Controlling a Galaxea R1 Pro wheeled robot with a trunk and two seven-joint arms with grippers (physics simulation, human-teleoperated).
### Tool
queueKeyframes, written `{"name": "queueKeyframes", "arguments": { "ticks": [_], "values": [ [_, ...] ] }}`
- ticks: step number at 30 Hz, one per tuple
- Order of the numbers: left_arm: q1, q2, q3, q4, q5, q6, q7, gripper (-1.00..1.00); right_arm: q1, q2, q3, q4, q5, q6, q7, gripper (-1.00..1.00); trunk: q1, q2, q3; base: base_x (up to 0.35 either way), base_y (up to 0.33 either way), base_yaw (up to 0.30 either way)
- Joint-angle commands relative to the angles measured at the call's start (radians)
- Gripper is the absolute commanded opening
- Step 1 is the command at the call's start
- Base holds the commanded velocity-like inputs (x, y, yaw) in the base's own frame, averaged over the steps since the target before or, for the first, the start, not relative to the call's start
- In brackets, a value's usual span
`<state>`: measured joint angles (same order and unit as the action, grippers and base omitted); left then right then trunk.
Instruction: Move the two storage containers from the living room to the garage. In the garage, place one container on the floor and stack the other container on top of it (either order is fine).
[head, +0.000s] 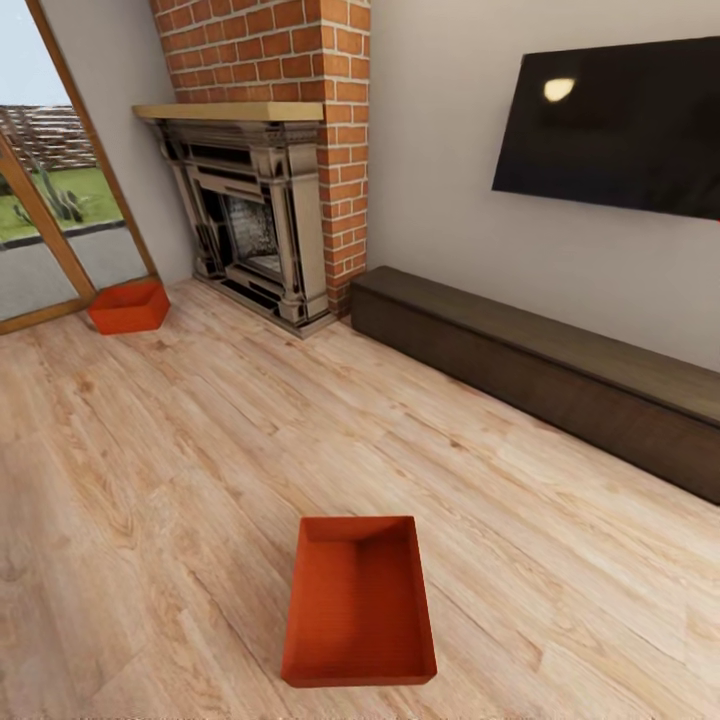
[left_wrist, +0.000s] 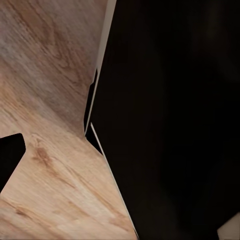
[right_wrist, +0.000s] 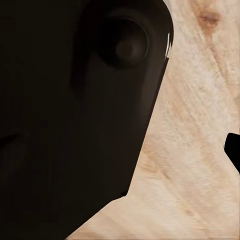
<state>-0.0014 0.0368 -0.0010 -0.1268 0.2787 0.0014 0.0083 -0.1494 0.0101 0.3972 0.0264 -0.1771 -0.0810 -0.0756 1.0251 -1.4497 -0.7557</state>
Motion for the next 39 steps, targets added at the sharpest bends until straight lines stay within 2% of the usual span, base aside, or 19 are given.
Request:
{"name": "queueKeyframes", "arguments": {
  "ticks": [1,7,24,31,39],
  "values": [
    [0.0,0.0,-0.001,-0.001,0.005,0.0,0.001,1.0,-0.001,0.001,0.009,0.003,-0.01,-0.004,-0.005,1.0,0.0,0.0,-0.002,0.0,0.0,-0.025],
    [0.0,0.0,-0.001,-0.001,0.005,0.0,0.001,1.0,-0.001,0.002,0.009,0.003,-0.01,0.025,-0.02,1.0,0.0,0.0,-0.012,0.0,0.0,-0.089],
    [0.0,0.0,-0.001,-0.001,0.005,0.0,0.001,1.0,-0.001,0.002,0.009,0.003,-0.01,0.029,-0.021,1.0,0.0,0.0,-0.039,0.0,0.0,-0.115],
    [0.0,0.0,0.0,-0.001,0.005,0.0,0.001,1.0,-0.001,-0.001,0.02,0.003,-0.007,0.028,-0.013,1.0,0.0,0.0,-0.042,0.0,0.0,-0.009],
    [0.0,0.0,-0.001,-0.001,0.005,0.0,0.001,1.0,-0.001,-0.008,0.023,0.003,-0.003,0.019,-0.017,1.0,0.0,0.0,-0.042,0.0,0.0,0.144]
  ]
}}
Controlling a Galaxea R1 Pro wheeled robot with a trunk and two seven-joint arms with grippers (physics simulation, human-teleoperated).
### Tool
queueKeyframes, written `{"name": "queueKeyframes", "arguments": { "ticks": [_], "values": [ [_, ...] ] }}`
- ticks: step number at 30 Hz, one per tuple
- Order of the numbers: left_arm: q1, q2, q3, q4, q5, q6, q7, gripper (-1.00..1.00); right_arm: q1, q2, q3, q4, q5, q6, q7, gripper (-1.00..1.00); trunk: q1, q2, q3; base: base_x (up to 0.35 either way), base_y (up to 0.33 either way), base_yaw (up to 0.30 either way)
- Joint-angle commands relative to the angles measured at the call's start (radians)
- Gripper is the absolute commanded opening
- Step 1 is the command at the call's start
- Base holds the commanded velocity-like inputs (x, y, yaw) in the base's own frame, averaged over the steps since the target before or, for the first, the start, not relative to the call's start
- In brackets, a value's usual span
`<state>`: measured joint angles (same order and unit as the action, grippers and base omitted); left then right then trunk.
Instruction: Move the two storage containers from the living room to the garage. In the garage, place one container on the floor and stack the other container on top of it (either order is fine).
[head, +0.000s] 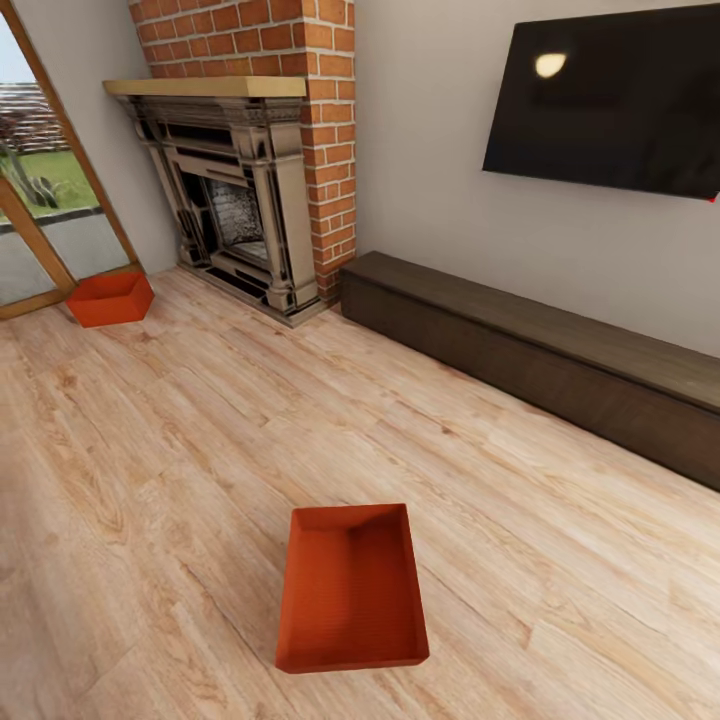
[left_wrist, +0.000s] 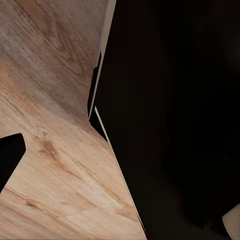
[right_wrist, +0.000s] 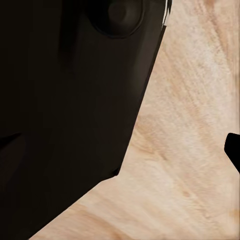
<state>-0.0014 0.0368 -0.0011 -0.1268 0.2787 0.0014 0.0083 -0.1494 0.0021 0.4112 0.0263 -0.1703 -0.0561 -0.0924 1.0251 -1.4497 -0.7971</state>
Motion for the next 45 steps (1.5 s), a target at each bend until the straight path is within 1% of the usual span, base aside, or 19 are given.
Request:
{"name": "queueKeyframes", "arguments": {
  "ticks": [1,25,28,36,40,45],
  "values": [
    [0.0,0.0,-0.001,0.0,0.005,0.0,0.001,1.0,-0.001,0.0,0.008,0.003,-0.011,-0.006,-0.001,1.0,0.0,0.0,-0.001,0.0,0.0,0.024],
    [0.0,0.0,-0.001,0.0,0.005,0.0,0.001,1.0,-0.001,-0.005,0.01,0.001,-0.007,-0.008,0.004,1.0,0.0,0.0,-0.001,0.0,0.0,0.002],
    [0.0,0.0,-0.001,0.0,0.005,0.0,0.001,1.0,-0.001,0.005,0.008,0.001,-0.011,-0.007,-0.002,1.0,0.0,0.0,-0.001,0.0,0.0,0.004],
    [0.0,0.0,-0.001,0.0,0.005,0.0,0.001,1.0,-0.001,0.0,0.008,0.001,-0.01,-0.009,-0.001,1.0,0.0,0.0,-0.001,0.0,0.0,0.09],
    [0.0,0.0,-0.001,0.0,0.006,0.0,0.001,1.0,-0.001,0.006,0.006,0.001,-0.014,-0.008,-0.002,1.0,0.0,0.0,-0.001,0.0,0.0,0.011],
    [0.0,-0.001,0.002,0.0,0.009,0.0,0.001,1.0,-0.001,0.007,0.006,0.001,-0.011,-0.006,0.007,1.0,0.0,0.0,-0.001,0.0,0.0,0.002]
  ]
}}
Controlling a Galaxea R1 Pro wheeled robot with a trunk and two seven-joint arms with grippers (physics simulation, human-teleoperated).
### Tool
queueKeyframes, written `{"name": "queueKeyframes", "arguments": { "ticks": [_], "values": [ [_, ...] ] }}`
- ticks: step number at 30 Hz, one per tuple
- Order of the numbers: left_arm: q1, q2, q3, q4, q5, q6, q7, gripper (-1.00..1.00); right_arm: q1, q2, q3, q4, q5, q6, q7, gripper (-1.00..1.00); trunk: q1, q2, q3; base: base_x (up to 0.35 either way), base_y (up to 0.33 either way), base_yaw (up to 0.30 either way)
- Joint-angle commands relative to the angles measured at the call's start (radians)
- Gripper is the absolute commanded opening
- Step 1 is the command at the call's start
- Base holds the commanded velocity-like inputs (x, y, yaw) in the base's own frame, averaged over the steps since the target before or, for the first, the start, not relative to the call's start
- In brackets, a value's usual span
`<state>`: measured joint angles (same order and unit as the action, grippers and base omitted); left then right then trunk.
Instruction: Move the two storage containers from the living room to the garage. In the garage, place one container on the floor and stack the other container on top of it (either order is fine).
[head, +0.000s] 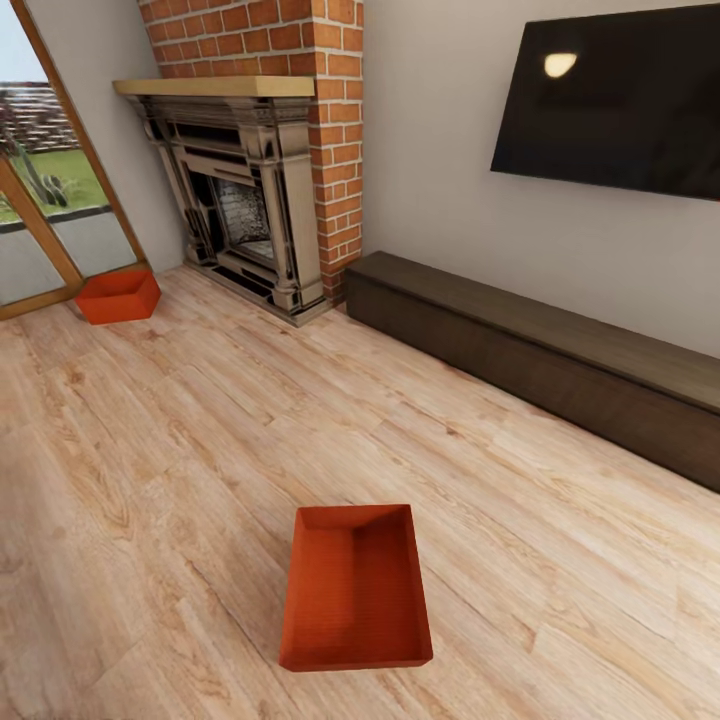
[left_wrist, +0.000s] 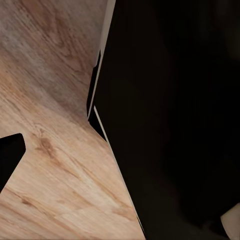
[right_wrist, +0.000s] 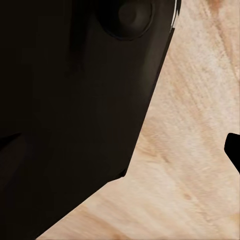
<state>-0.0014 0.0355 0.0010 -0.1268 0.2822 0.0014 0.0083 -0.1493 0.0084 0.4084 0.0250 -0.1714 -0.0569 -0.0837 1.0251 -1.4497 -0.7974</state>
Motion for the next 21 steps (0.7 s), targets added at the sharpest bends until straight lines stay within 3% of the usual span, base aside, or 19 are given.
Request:
{"name": "queueKeyframes", "arguments": {
  "ticks": [1,21],
  "values": [
    [0.0,0.0,0.0,0.0,0.005,0.0,0.001,1.0,-0.001,0.001,0.009,0.003,-0.01,-0.005,0.0,1.0,0.0,0.0,-0.001,0.0,0.0,0.0],
    [0.0,0.0,0.005,0.0,0.008,0.0,0.001,1.0,-0.001,-0.013,0.014,0.0,-0.006,-0.009,0.003,1.0,0.0,0.0,-0.009,0.0,0.0,0.0]
  ]
}}
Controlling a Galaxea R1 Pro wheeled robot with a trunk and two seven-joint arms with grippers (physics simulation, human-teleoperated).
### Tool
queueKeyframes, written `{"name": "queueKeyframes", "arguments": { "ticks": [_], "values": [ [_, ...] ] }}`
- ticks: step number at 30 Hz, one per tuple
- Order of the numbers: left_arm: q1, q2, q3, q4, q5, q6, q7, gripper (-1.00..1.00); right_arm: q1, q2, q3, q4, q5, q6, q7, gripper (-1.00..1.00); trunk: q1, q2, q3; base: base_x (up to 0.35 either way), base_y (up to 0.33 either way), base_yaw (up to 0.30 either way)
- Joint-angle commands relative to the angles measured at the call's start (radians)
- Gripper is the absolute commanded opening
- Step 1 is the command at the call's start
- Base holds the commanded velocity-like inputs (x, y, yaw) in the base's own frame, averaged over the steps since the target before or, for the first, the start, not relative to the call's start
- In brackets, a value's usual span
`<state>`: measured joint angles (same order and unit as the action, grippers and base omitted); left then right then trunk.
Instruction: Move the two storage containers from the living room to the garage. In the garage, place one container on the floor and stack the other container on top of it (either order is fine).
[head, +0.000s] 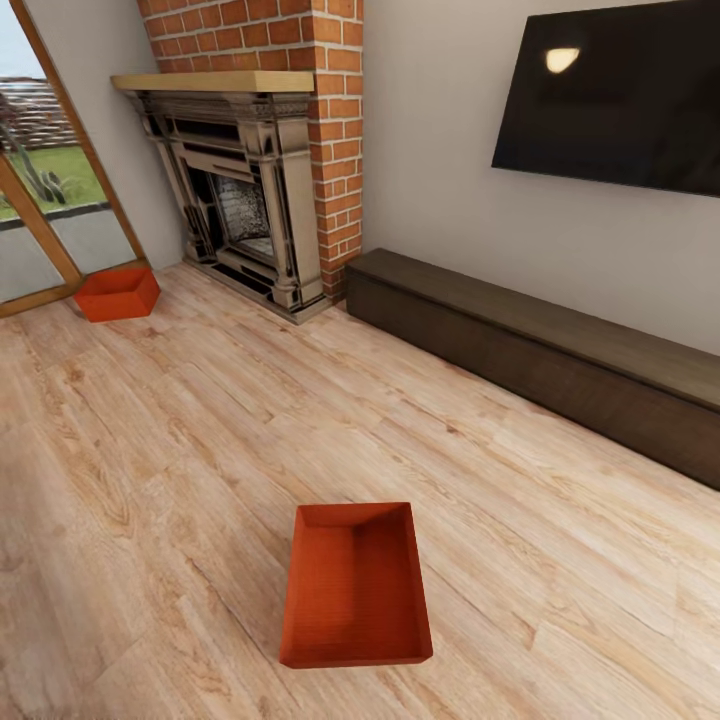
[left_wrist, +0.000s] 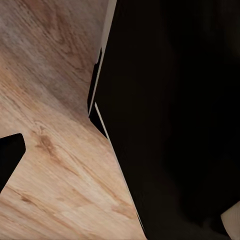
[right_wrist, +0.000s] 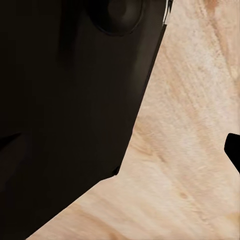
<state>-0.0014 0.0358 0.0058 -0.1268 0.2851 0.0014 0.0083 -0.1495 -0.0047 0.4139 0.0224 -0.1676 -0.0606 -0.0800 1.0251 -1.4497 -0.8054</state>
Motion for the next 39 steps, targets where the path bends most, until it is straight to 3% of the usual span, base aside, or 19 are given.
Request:
{"name": "queueKeyframes", "arguments": {
  "ticks": [1,15,22,26,33,35,39],
  "values": [
    [0.0,0.0,0.0,0.0,0.005,0.0,0.001,1.0,-0.001,0.0,0.009,0.002,-0.01,-0.007,0.0,1.0,0.0,0.0,-0.001,0.0,0.0,0.0],
    [0.0,-0.003,0.003,0.0,0.01,0.0,0.001,1.0,-0.001,0.006,-0.002,0.002,-0.02,-0.031,-0.005,1.0,0.0,0.0,-0.001,0.0,0.0,0.0],
    [0.0,-0.008,0.0,-0.042,0.008,0.0,0.001,1.0,-0.001,0.013,-0.007,0.001,-0.024,-0.031,-0.012,1.0,0.0,0.0,-0.001,0.0,0.0,0.0],
    [0.0,-0.006,-0.001,-0.134,0.006,0.007,0.002,1.0,-0.002,0.014,-0.004,-0.021,-0.021,-0.026,-0.014,1.0,0.0,0.0,-0.001,0.0,0.0,0.0],
    [0.0,0.001,0.0,-0.353,0.006,0.024,0.004,1.0,0.001,0.012,-0.004,-0.273,-0.022,0.046,-0.028,1.0,0.0,0.0,-0.001,0.0,0.0,0.0],
    [0.0,0.003,0.0,-0.433,0.005,0.042,0.006,1.0,-0.014,0.013,-0.005,-0.342,-0.023,0.096,-0.037,1.0,0.0,0.0,-0.001,0.0,0.0,0.0],
    [0.0,0.025,0.0,-0.598,0.002,0.148,0.04,1.0,-0.092,0.015,-0.007,-0.381,-0.025,0.126,-0.043,1.0,0.0,0.0,-0.001,0.0,0.0,0.0]
  ]
}}
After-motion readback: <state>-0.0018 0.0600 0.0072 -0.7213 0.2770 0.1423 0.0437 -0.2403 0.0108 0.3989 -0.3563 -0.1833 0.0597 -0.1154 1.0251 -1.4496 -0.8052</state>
